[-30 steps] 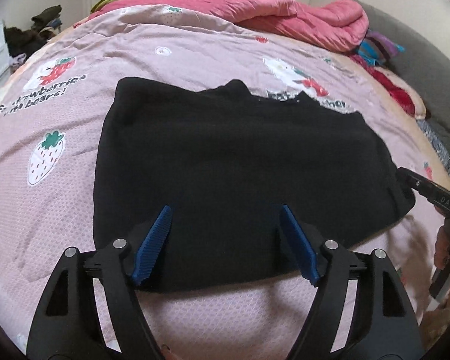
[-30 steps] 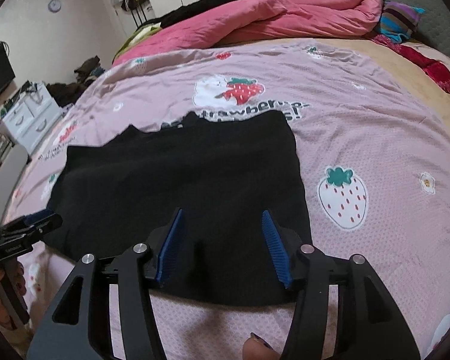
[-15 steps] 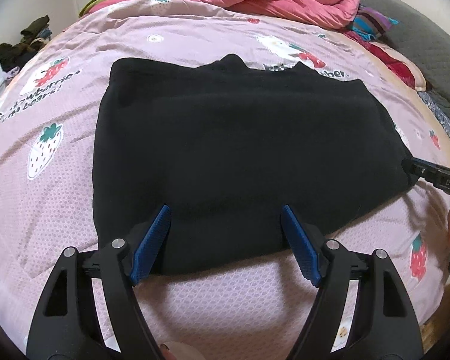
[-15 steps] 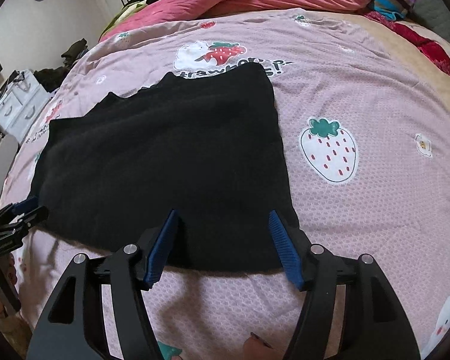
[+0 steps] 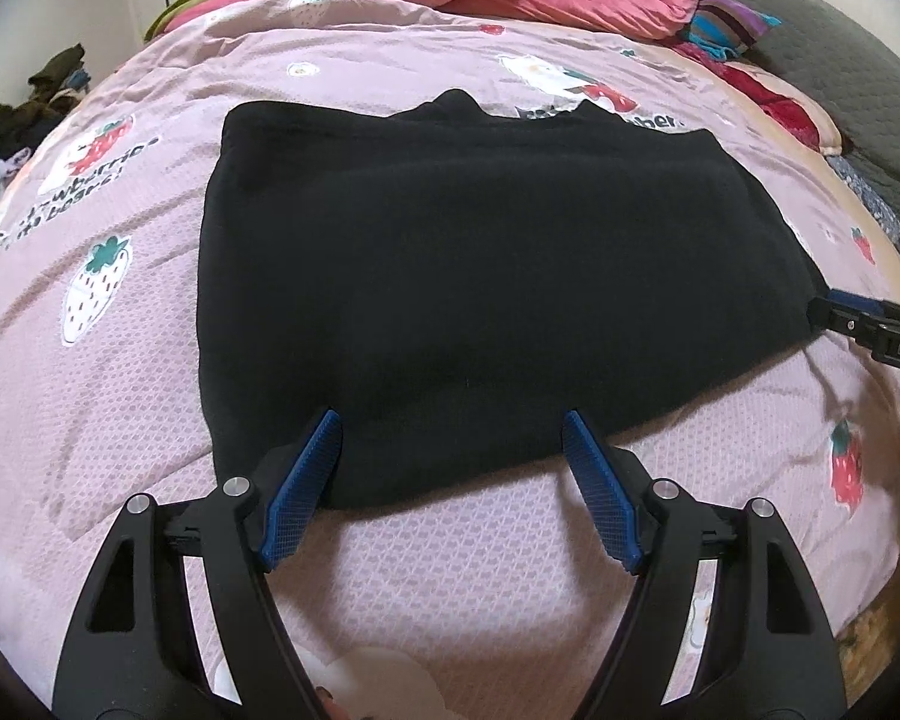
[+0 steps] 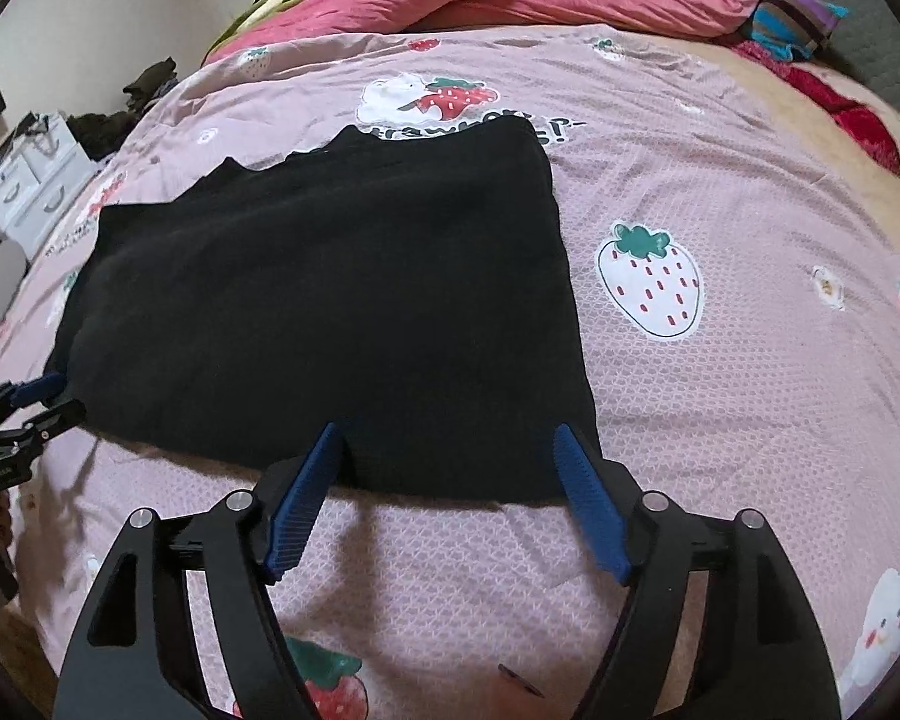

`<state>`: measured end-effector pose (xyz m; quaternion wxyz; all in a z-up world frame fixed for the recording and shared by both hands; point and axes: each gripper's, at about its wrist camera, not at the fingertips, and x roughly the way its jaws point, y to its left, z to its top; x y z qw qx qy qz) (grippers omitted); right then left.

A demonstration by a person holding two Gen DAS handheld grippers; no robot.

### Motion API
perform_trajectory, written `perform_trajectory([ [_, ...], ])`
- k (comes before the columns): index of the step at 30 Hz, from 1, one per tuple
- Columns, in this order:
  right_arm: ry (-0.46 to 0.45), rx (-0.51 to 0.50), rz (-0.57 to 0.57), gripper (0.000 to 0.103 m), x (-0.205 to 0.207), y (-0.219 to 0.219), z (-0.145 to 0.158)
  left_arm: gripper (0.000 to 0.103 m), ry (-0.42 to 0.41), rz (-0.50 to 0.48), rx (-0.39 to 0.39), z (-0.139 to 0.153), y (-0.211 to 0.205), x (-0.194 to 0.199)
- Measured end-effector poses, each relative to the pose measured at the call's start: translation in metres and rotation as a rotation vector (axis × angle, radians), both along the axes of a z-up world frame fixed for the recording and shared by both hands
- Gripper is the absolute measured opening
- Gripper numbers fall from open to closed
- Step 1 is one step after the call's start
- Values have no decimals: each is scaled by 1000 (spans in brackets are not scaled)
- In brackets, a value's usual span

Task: Fold small clothes
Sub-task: 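Move both open grippers to the side edge of the folded black sweatshirt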

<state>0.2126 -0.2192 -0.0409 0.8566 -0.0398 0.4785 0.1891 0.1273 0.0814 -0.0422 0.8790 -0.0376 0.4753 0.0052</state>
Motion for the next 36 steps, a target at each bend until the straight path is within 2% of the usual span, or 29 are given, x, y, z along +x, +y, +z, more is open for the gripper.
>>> perform_trajectory([
  [4, -28, -22, 7, 85, -7, 6, 3, 69, -13, 7, -18, 7, 3, -6],
  [6, -31, -19, 12, 85, -8, 8, 4, 69, -21, 18, -34, 11, 6, -9],
  [9, -46, -10, 22, 86, -10, 12, 8, 78, -34, 34, -41, 16, 10, -11],
  [11, -60, 4, 31, 93, -12, 15, 13, 81, -42, 49, -34, 19, 13, -13],
  [19, -104, 46, 90, 95, -21, 43, 28, 93, -63, 161, 3, 27, 43, -15],
  [25, -136, 77, 161, 96, -30, 77, 37, 93, -79, 246, 39, 35, 63, -13],
  [36, -192, 86, 271, 97, -48, 138, 42, 93, -111, 321, 75, 46, 86, -3],
])
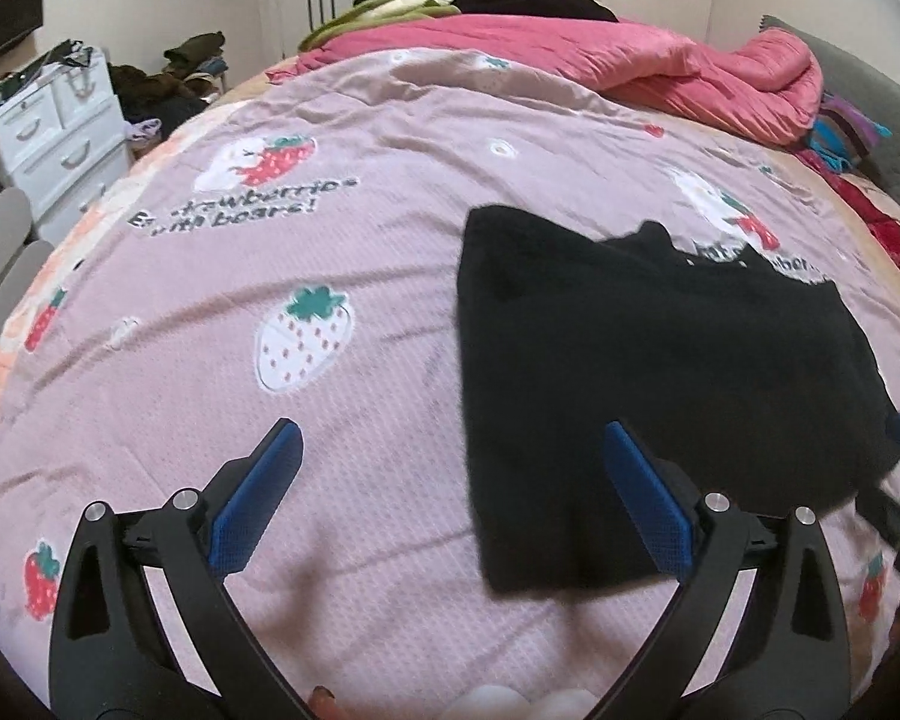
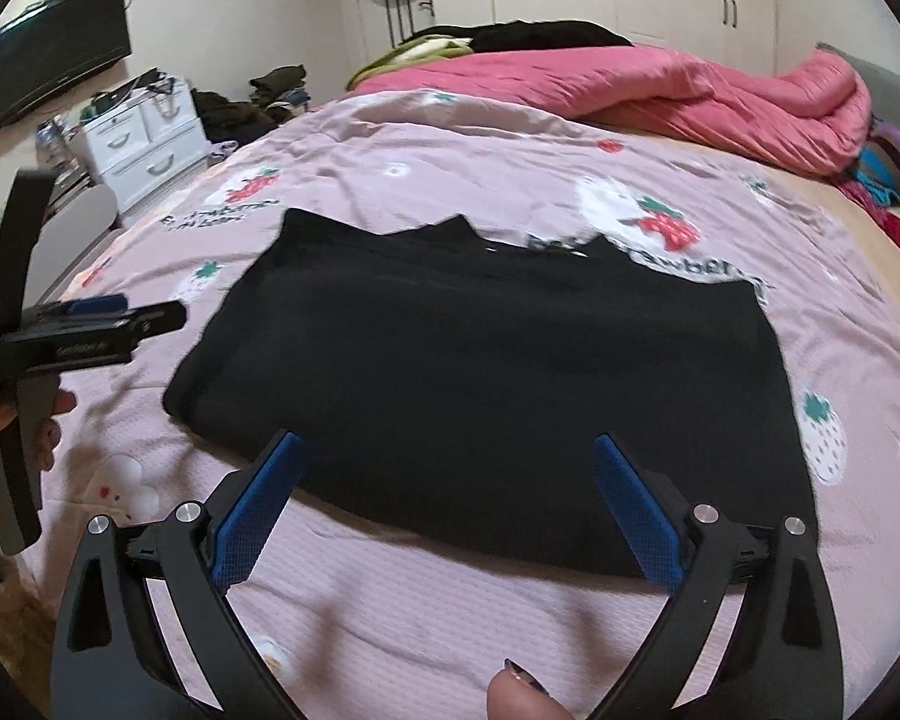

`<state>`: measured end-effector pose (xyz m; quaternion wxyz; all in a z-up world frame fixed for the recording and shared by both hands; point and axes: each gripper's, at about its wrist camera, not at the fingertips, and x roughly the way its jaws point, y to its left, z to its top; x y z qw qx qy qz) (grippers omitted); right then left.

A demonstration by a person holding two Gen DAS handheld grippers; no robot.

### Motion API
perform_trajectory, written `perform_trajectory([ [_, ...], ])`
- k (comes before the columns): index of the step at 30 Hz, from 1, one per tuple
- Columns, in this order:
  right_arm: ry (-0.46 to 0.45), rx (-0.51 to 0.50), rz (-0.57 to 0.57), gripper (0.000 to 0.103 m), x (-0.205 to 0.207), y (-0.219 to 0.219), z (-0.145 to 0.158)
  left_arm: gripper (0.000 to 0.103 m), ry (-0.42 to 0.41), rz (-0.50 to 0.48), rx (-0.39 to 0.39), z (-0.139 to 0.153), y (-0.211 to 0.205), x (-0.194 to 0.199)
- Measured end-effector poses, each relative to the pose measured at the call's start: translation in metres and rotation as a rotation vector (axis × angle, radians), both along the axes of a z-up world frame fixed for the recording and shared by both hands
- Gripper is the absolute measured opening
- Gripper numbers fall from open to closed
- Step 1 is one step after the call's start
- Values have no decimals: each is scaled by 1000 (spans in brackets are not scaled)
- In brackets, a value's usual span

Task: Fold small clothes
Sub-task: 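Move both open grippers to the side edge of the folded black sweatshirt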

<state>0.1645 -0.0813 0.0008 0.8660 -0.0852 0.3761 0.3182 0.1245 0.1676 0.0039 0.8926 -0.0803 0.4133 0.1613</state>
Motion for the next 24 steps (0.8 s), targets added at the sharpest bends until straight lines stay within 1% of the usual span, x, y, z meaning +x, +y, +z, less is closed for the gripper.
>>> perform_trajectory([
  [4, -16, -11, 45, 97, -9, 21, -2, 93, -6, 24, 9, 0, 5, 6],
  [9, -61, -64, 102, 97, -24, 47, -11, 93, 11, 44, 28, -8, 8, 19],
  [14, -111, -120, 164, 97, -41, 71, -21, 93, 24, 59, 20, -15, 11, 30],
  [19, -181, -171, 193, 97, -53, 87, -30, 93, 35, 75, -7, -20, 14, 39],
  [24, -238, -245, 231, 97, -60, 106, -44, 93, 41, 79, -10, -23, 15, 48],
])
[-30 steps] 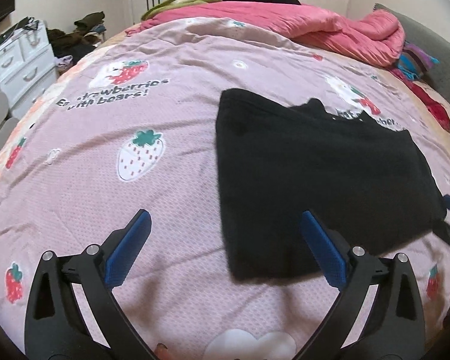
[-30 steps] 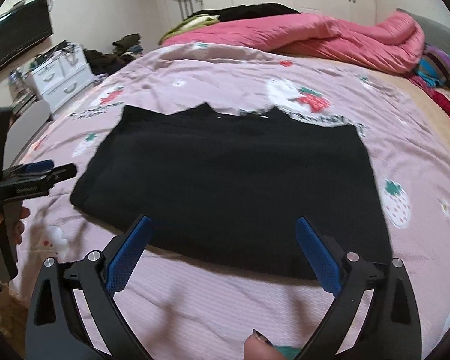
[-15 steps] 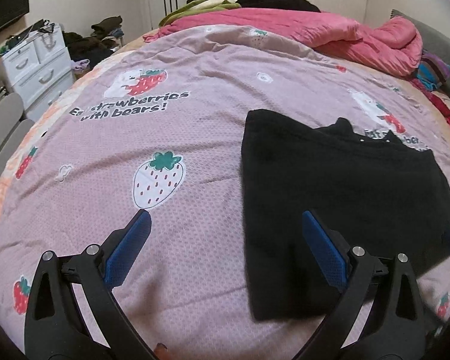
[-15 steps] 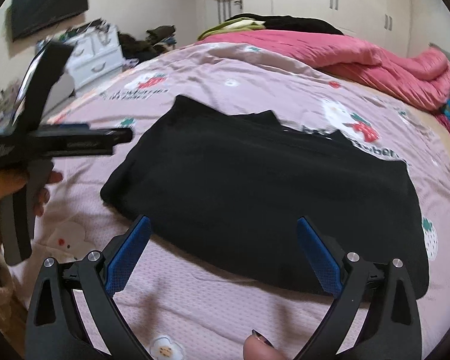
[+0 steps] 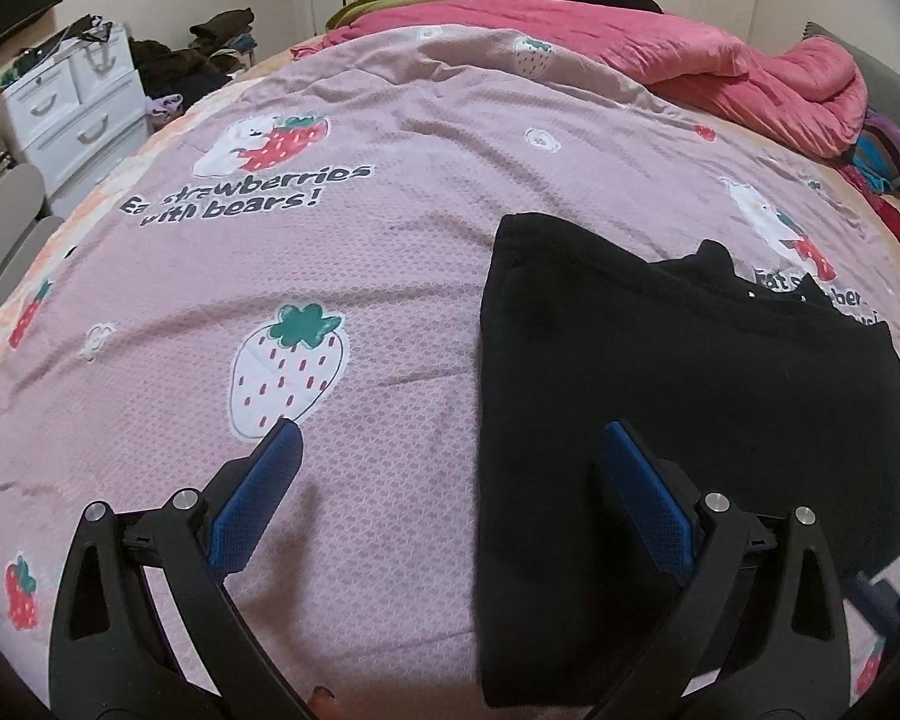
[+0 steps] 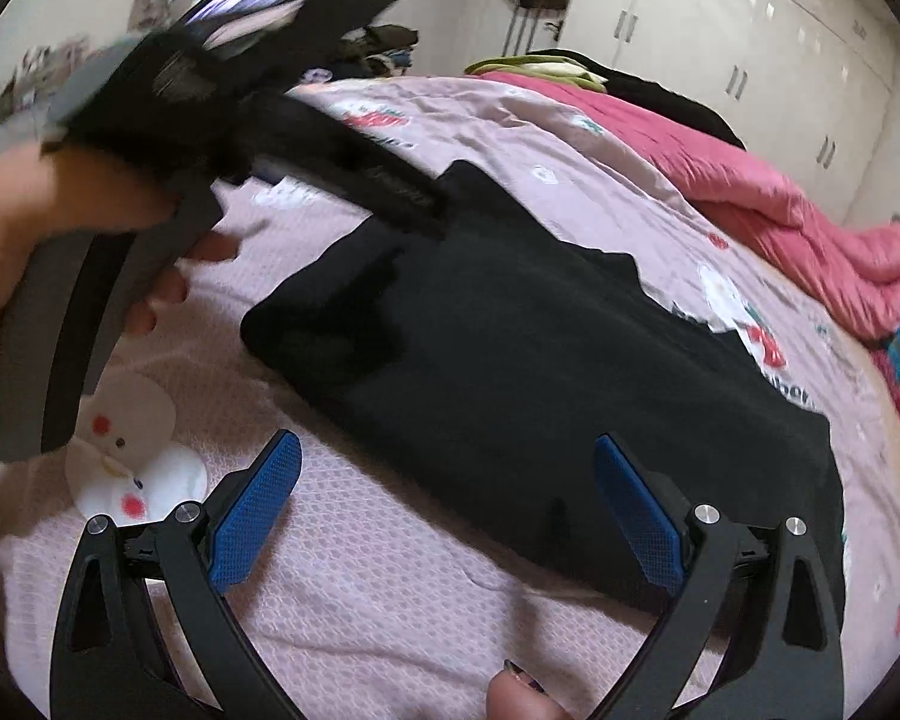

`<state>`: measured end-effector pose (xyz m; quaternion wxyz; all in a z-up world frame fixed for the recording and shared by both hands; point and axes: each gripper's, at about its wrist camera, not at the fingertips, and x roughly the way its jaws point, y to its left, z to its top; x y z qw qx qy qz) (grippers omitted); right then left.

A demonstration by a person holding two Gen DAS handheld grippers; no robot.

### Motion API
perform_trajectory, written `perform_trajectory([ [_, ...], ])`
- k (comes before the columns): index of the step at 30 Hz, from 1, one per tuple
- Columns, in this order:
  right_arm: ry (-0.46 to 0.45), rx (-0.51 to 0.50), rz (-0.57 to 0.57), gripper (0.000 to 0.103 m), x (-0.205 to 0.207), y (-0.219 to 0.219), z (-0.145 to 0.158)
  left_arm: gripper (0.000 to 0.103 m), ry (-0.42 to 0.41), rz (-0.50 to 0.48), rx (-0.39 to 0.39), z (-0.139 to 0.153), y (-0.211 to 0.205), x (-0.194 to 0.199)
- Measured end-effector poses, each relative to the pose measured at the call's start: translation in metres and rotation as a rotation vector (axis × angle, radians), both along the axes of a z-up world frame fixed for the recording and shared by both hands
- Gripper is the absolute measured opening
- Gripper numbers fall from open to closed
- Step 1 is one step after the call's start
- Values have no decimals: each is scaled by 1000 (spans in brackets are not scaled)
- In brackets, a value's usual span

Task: Fold small clothes
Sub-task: 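Move both open grippers to the side edge of the folded black sweatshirt, then grasp the side edge of the sweatshirt with both grippers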

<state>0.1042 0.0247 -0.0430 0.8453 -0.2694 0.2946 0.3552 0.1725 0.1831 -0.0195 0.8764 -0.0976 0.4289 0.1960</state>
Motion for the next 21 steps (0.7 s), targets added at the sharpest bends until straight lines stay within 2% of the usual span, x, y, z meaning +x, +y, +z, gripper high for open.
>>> perform_trajectory([
  [8, -30, -44, 11, 97, 1, 17, -10, 93, 26, 16, -26, -10, 13, 14],
  [21, -54, -99, -37, 97, 30, 35, -28, 93, 50, 32, -79, -19, 30, 28],
])
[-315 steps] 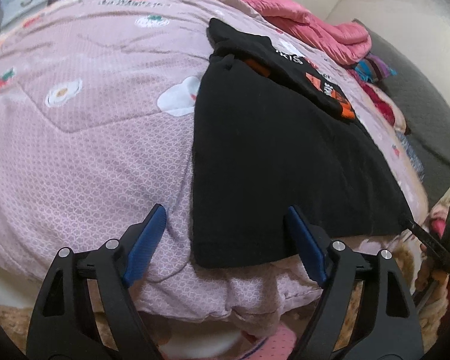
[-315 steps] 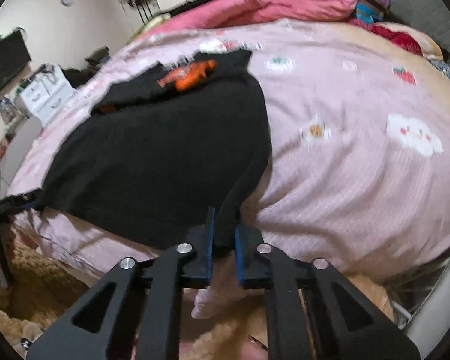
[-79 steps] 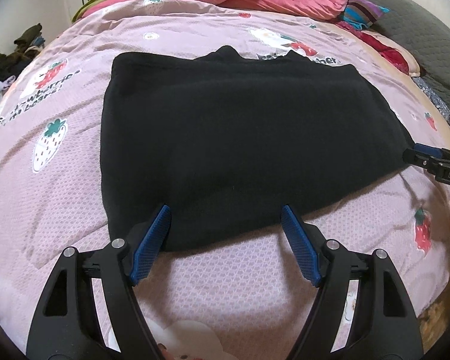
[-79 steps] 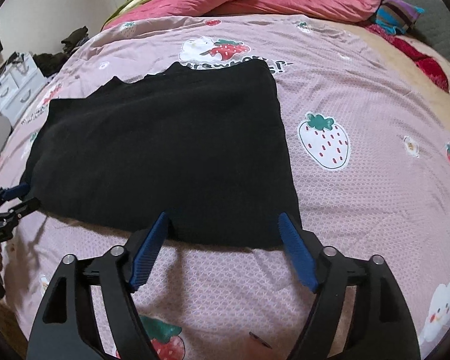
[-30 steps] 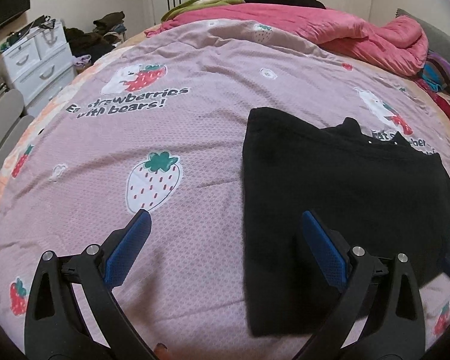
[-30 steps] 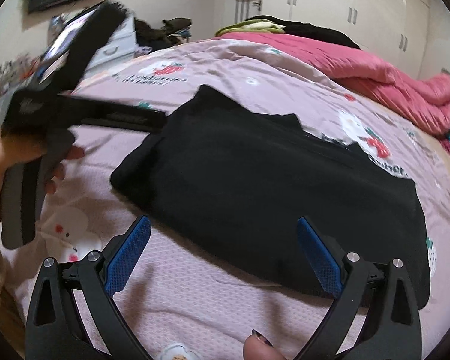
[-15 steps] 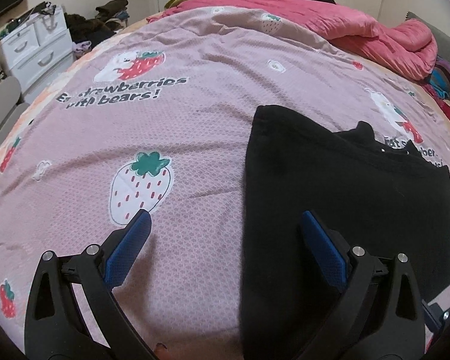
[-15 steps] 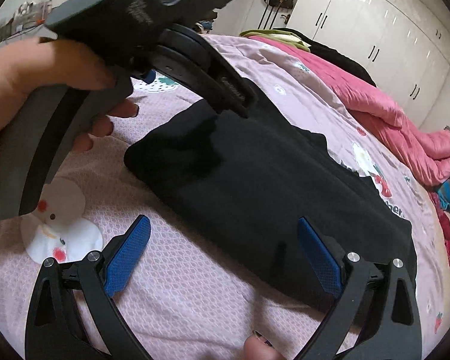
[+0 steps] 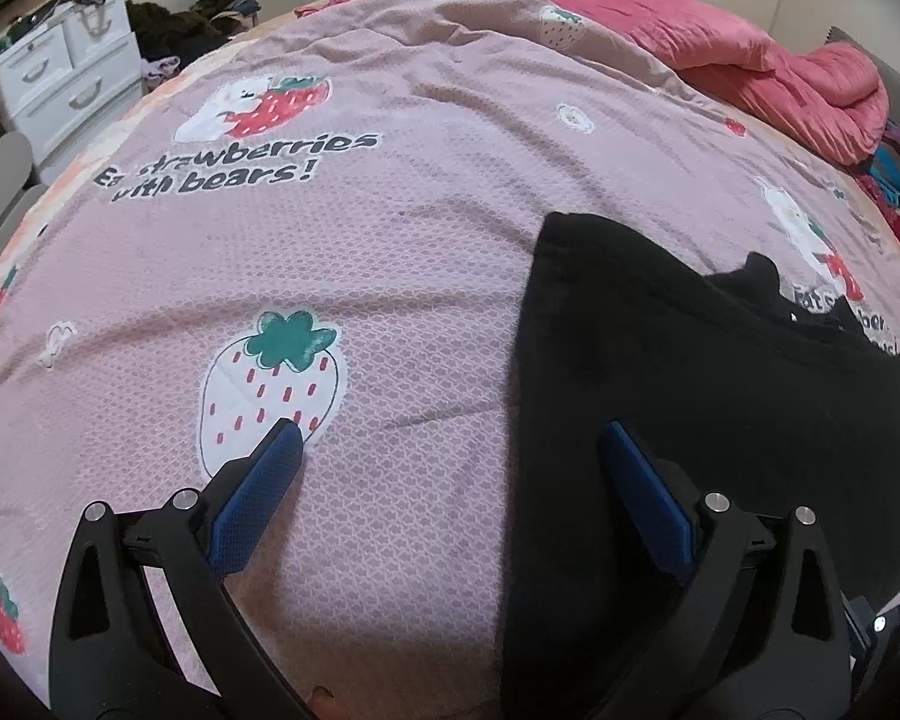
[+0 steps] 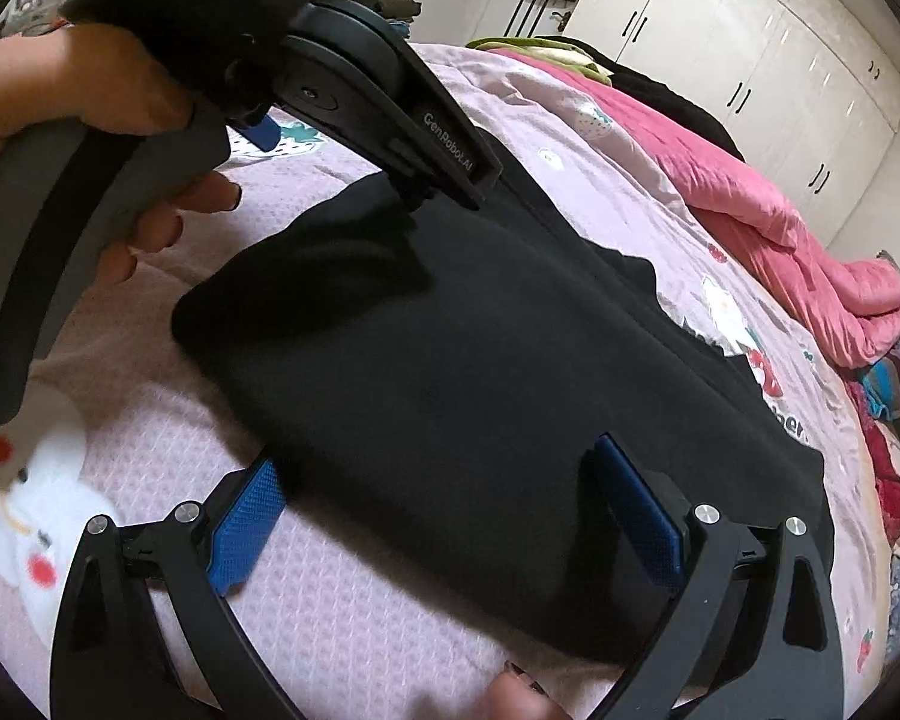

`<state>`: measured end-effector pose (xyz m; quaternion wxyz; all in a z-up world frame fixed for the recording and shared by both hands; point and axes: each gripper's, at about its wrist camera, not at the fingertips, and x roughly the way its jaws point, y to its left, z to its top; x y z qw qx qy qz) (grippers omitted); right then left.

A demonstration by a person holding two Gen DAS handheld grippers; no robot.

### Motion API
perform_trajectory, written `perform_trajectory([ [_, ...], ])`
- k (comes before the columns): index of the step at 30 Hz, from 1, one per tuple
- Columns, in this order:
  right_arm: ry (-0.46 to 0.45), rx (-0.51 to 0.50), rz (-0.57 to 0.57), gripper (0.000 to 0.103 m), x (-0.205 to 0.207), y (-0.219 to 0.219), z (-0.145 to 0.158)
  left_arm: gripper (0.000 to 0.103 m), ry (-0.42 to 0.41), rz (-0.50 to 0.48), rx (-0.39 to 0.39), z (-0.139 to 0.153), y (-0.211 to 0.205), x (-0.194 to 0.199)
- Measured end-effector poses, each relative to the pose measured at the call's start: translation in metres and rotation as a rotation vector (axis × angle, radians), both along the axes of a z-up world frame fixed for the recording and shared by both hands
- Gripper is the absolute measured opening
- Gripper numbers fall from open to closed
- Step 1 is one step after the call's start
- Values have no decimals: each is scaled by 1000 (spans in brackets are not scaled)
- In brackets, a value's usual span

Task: Fold small clothes
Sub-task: 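Grasp the side edge of the sweatshirt with both grippers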

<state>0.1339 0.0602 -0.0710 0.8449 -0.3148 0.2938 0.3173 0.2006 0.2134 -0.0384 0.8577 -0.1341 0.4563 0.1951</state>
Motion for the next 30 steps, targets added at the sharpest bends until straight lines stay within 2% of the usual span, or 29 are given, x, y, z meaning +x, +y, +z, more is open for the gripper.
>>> perform_trajectory([
  [6, -101, -26, 17, 97, -2, 15, -3, 93, -4, 15, -13, 1, 8, 2],
  [9, -98, -23, 25, 95, 1, 16, -4, 93, -9, 16, -40, 0, 13, 3],
  [11, -94, -4, 27, 77, 4, 14, -2, 93, -8, 20, -52, -2, 16, 4],
  [12, -107, 0, 16, 72, 5, 12, -1, 93, -10, 19, -61, -2, 17, 5],
  [14, -112, 27, 16, 49, 7, 8, 3, 93, -13, 21, -84, -3, 19, 6],
  [16, -137, 60, 23, 33, 5, 3, 10, 93, -25, 16, -116, -1, 19, 6],
  [17, -155, 76, 19, 28, 4, 0, 14, 93, -34, 12, -133, -1, 19, 7],
  [20, -167, 123, -2, 23, 6, -8, 22, 93, -67, -22, -197, 2, 13, 11],
  [26, -164, 189, -22, 20, 13, -24, 33, 93, -70, -62, -272, -5, 1, 25],
  [30, -171, 214, -28, 20, 11, -29, 36, 93, -98, -94, -287, -2, -3, 31],
])
